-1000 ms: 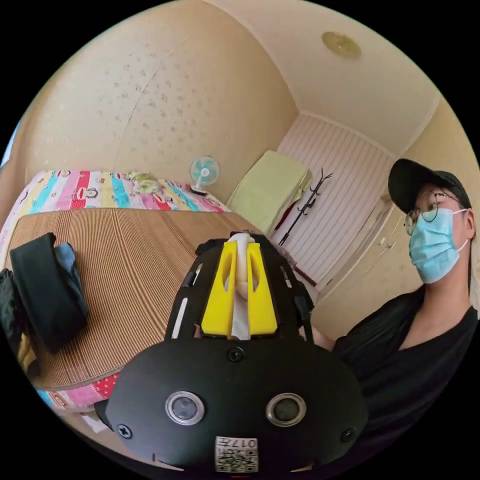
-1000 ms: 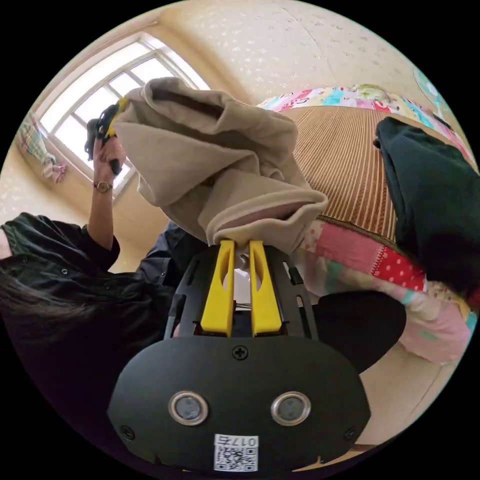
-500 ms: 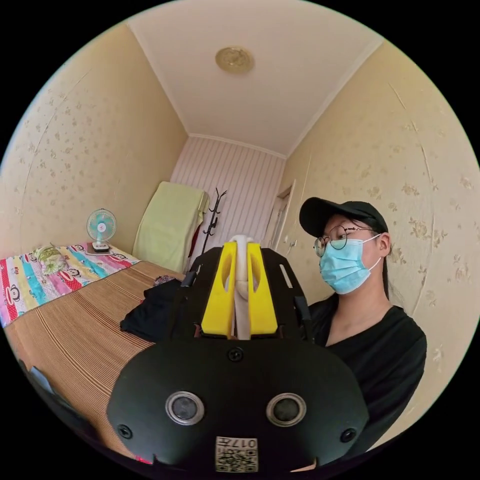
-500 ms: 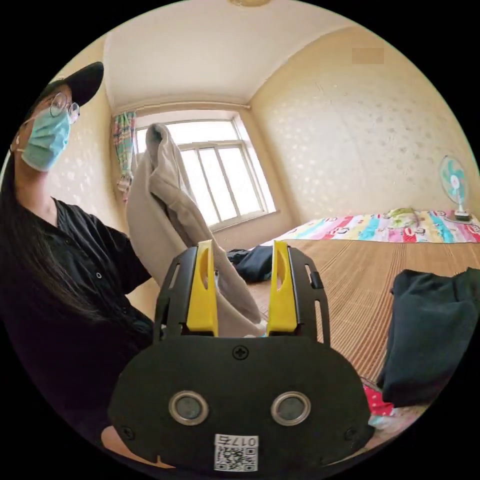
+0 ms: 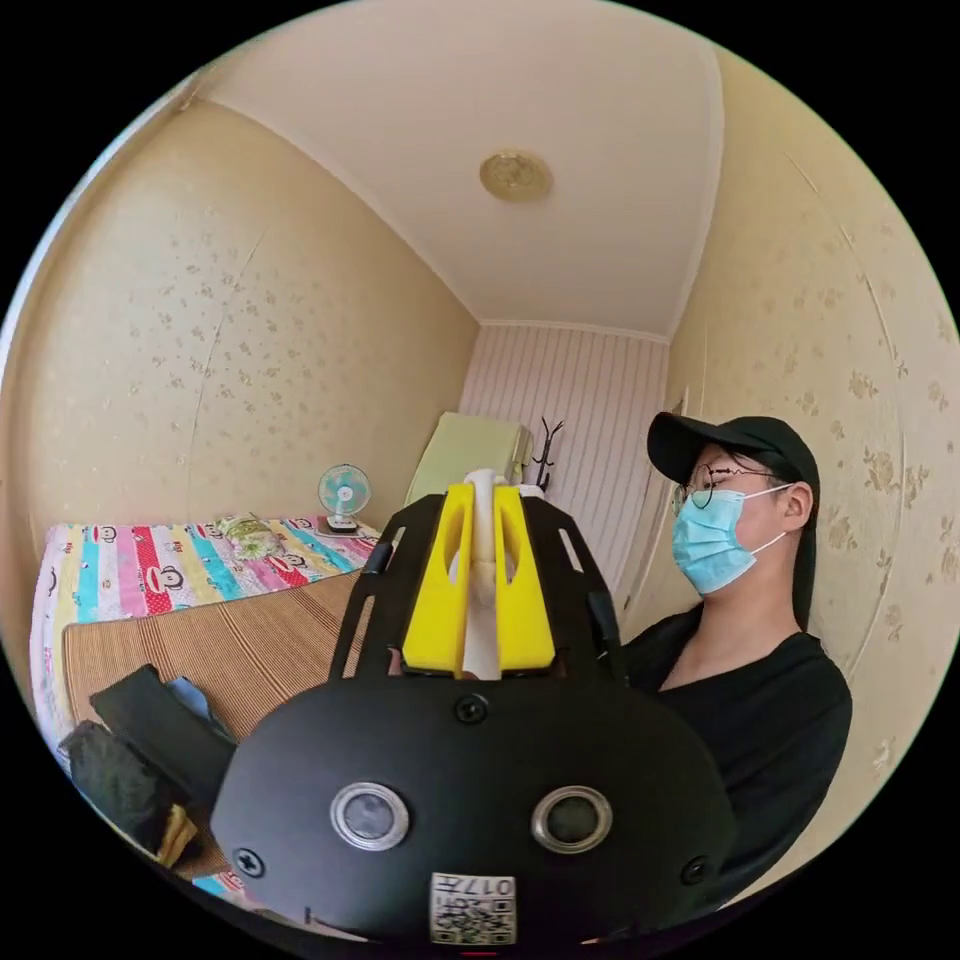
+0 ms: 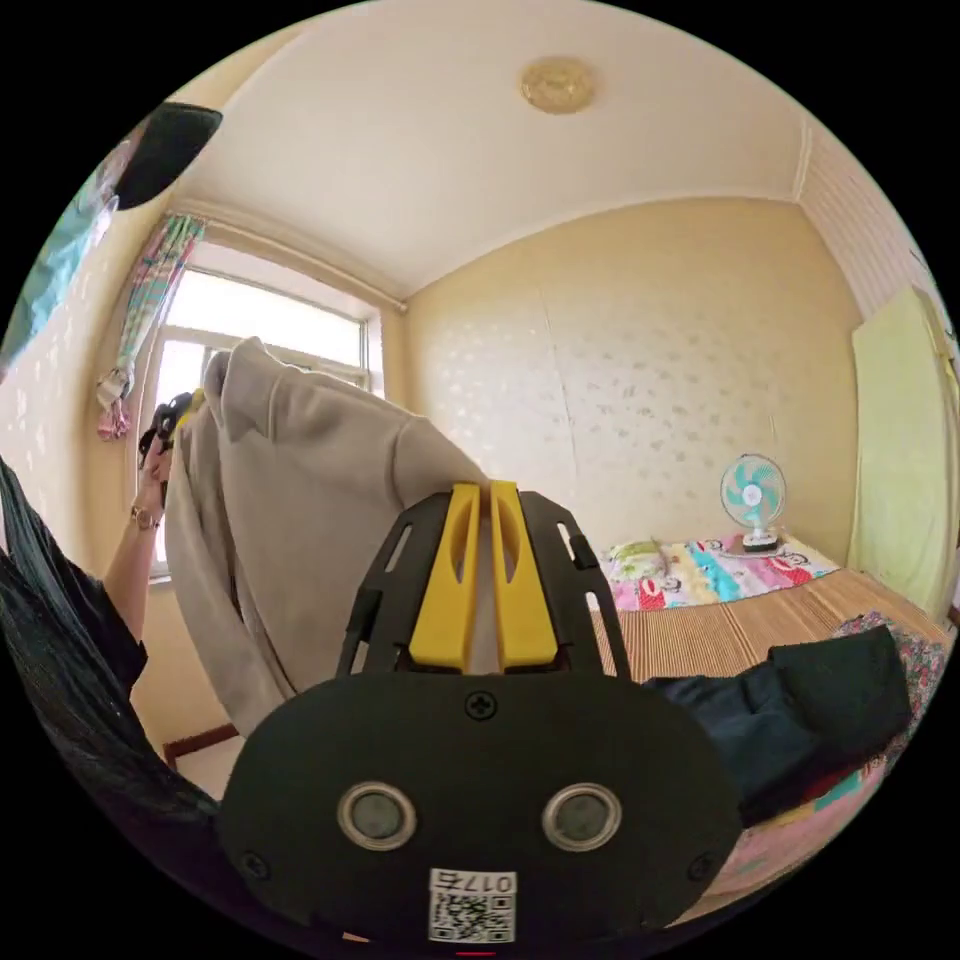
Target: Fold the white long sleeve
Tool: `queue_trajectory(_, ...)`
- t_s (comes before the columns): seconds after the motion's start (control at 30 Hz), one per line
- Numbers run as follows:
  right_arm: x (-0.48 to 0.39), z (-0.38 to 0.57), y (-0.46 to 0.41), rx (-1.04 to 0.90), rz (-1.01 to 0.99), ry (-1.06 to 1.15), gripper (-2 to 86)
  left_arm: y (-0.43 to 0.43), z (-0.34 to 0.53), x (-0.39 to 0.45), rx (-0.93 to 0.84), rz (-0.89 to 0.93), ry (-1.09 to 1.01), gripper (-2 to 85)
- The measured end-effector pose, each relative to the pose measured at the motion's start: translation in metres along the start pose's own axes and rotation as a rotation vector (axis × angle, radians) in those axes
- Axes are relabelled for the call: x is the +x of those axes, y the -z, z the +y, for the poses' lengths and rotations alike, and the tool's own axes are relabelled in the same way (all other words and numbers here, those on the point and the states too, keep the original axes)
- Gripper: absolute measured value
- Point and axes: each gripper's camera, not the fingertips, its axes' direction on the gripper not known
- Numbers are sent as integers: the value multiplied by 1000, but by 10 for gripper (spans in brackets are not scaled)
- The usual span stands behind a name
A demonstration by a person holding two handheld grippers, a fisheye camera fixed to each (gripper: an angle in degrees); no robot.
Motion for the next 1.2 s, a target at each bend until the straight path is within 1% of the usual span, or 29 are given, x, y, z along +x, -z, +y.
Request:
queue_trajectory(0.03,-8,-10,11,43,13,16,25,7,9,9,40,-21,-9,14)
queue_trajectory(0.1,-42,-35,38,158,98,80,24,15,46,46,192,-180,-105,12)
queue_trajectory(0.13,-50,-39,41,175,117,91,24,12,53,51,219,-234,-105,12)
queue_trajectory(0.2,-71,-48,32,183,194,125,22,-13,56,53,277,-423,-74,12)
queue_trajectory(0.27,-73,-52,2,164,263,177,21,-40,37,32,268,-488,-84,12)
queue_trajectory(0.33,-59,-53,-48,91,319,216,19,-74,6,-12,190,-464,-66,13)
queue_trajectory(0.4,-15,-42,-139,-104,332,236,18,-130,-30,-99,30,-409,16,17)
queue_trajectory(0.43,-1,-35,-165,-161,332,246,18,-146,-37,-124,-15,-404,41,19)
queue_trajectory(0.5,56,8,-274,-401,298,306,20,-224,-49,-237,-215,-440,148,30)
queue_trajectory(0.53,71,23,-303,-463,268,326,21,-246,-48,-267,-270,-473,168,33)
queue_trajectory(0.57,107,58,-359,-587,203,320,23,-288,-38,-325,-380,-561,226,52)
queue_trajectory(0.6,145,100,-408,-710,168,264,27,-322,-18,-376,-451,-654,301,64)
queue_trajectory(0.63,164,121,-428,-780,177,201,29,-336,-6,-395,-484,-698,335,67)
queue_trajectory(0.67,196,161,-454,-899,227,57,28,-358,17,-418,-544,-781,370,71)
queue_trajectory(0.7,211,196,-457,-935,230,-49,27,-377,41,-423,-595,-849,363,72)
queue_trajectory(0.73,212,210,-452,-923,211,-84,27,-384,53,-418,-603,-868,344,76)
queue_trajectory(0.77,205,240,-437,-895,145,-117,27,-396,79,-402,-591,-878,309,82)
queue_trajectory(0.83,183,291,-418,-943,23,-123,26,-419,123,-376,-623,-783,299,83)
queue_trajectory(0.9,145,373,-396,-1146,-148,-81,26,-453,190,-349,-768,-646,387,82)
queue_trajectory(0.93,137,394,-391,-1222,-153,-54,26,-460,207,-345,-808,-626,426,82)
queue_trajectory(0.97,123,438,-379,-1398,-77,17,24,-471,240,-338,-900,-604,509,79)
queue_trajectory(1.0,115,458,-355,-1369,-3,72,21,-473,267,-330,-962,-634,602,74)
queue_trajectory(1.03,112,458,-339,-1296,34,86,20,-466,267,-319,-889,-636,594,66)
queue_trajectory(1.07,111,464,-323,-1302,92,90,18,-458,261,-300,-852,-603,559,52)
queue_trajectory(1.1,111,465,-316,-1322,118,100,17,-456,254,-291,-903,-604,558,45)
queue_trajectory(1.13,112,465,-314,-1339,124,100,17,-452,248,-288,-905,-605,575,42)
queue_trajectory(1.17,115,465,-315,-1377,125,90,16,-435,232,-280,-859,-660,626,39)
queue_trajectory(1.2,119,466,-318,-1405,115,81,16,-412,212,-272,-778,-749,643,40)
